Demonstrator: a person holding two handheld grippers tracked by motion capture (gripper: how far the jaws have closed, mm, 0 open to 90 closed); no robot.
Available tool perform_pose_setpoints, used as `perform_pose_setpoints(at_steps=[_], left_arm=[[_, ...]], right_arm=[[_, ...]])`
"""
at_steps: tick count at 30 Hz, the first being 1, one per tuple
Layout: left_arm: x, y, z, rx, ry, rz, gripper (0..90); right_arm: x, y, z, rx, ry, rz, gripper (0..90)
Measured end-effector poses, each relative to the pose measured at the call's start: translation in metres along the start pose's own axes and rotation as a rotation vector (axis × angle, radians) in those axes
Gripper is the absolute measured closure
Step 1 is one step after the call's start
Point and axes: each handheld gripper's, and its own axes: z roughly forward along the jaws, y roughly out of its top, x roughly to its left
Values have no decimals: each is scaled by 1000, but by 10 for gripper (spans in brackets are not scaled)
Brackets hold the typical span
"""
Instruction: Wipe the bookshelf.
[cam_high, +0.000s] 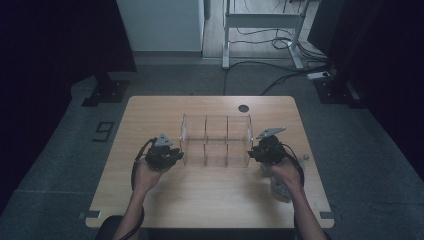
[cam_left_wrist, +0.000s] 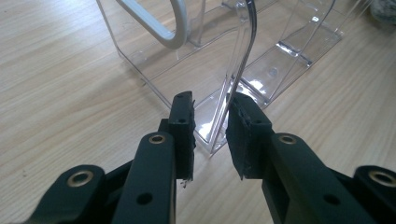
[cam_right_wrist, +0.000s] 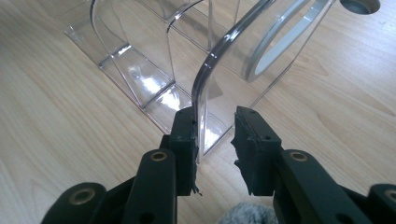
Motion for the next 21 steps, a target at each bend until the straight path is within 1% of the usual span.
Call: perform_pose_setpoints(at_steps=[4, 6, 9, 11, 12, 13, 15, 16, 17, 18, 20, 21], left_arm=[[0, 1, 0, 3, 13, 5, 710], [-1, 1, -1, 2, 26, 1, 674], [-3, 0, -6, -9, 30, -13, 552], [-4, 0, -9, -19, 10, -24, 448], [-6, 0, -12, -23, 5, -23, 408], [-8, 0, -15, -28, 10, -15, 371], [-10, 0, -18, -20, -4, -18, 272], [-12, -1, -20, -8, 1, -8, 234], [-13, -1, -22, -5, 10, 0, 202], [-15, -2, -25, -6, 11, 8, 185], [-17, -3, -30, -17, -3, -1, 143], [-18, -4, -32, -21, -6, 2, 143]], right_arm=[[-1, 0, 1, -2, -3, 1, 662], [0, 0, 1, 7, -8, -5, 611], [2, -2, -1, -6, 12, -13, 484], [3, -2, -3, -4, 31, -21, 387], [3, -3, -3, 0, 40, -24, 363], [4, -3, -4, 8, 49, -18, 338], [5, -4, -7, 4, 66, -19, 287], [6, -5, -8, 5, 68, -18, 271], [7, -6, -11, 6, 79, -25, 254], [8, -6, -12, 2, 81, -26, 250], [10, -8, -18, 2, 85, -26, 221], [11, -8, -21, 4, 92, -24, 198]])
